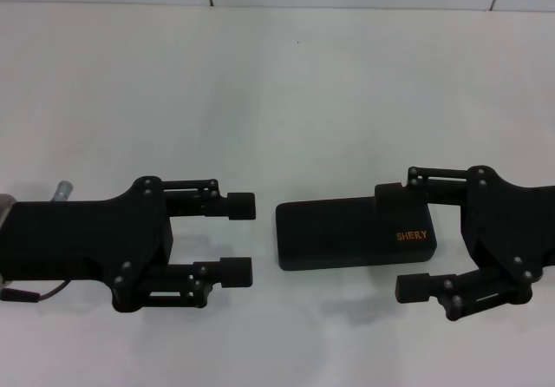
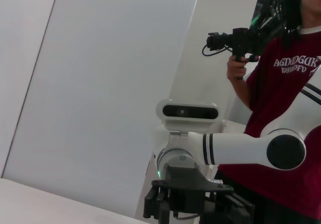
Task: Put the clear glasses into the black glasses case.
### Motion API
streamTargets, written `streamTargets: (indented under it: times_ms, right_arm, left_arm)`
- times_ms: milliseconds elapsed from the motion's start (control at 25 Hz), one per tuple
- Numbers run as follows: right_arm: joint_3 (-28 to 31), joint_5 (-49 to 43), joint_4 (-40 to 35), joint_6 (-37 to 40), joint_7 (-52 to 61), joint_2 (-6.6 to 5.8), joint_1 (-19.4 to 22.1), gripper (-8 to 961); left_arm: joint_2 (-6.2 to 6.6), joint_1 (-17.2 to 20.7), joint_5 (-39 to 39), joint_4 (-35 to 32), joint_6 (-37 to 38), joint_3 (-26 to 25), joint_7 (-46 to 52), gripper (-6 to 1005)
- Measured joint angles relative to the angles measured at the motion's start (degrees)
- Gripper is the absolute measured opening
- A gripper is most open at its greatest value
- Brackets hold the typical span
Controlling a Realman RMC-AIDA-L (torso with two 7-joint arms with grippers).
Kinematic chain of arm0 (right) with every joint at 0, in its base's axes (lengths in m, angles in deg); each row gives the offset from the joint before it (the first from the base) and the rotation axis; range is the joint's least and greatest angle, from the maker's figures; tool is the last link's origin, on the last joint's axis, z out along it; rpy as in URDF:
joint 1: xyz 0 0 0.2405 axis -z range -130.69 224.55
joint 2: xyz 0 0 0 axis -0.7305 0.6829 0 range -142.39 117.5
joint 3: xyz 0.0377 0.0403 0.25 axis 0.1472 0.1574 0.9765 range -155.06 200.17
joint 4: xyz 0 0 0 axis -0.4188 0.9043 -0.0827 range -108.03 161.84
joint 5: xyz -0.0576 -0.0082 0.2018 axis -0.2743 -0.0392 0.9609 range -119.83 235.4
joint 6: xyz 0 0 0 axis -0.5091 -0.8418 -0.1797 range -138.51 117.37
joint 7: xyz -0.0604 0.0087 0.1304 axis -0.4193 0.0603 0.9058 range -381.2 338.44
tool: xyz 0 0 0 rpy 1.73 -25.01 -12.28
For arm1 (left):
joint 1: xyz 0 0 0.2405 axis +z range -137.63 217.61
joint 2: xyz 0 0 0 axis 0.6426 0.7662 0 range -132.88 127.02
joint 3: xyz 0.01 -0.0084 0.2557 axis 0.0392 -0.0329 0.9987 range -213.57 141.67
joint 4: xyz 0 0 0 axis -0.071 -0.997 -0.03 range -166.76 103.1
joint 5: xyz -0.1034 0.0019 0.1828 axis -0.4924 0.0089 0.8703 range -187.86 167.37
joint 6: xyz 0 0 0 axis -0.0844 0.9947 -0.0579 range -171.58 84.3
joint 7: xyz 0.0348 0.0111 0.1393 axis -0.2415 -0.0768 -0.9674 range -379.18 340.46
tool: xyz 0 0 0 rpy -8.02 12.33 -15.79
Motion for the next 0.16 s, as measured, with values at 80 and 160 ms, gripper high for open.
streamTargets:
  times_ms: [80,160]
  right_arm:
    - [0.00,0.00,0.00,0.00,-0.09,0.00,0.13,880]
    - [0.00,0.00,0.00,0.00,-0.10,0.00,0.16,880]
  left_arm:
    - [-0.01,0.00,0.00,0.03,0.00,0.00,-0.01,664]
    - [-0.03,0.00,0.00,0.21,0.00,0.00,-0.01,664]
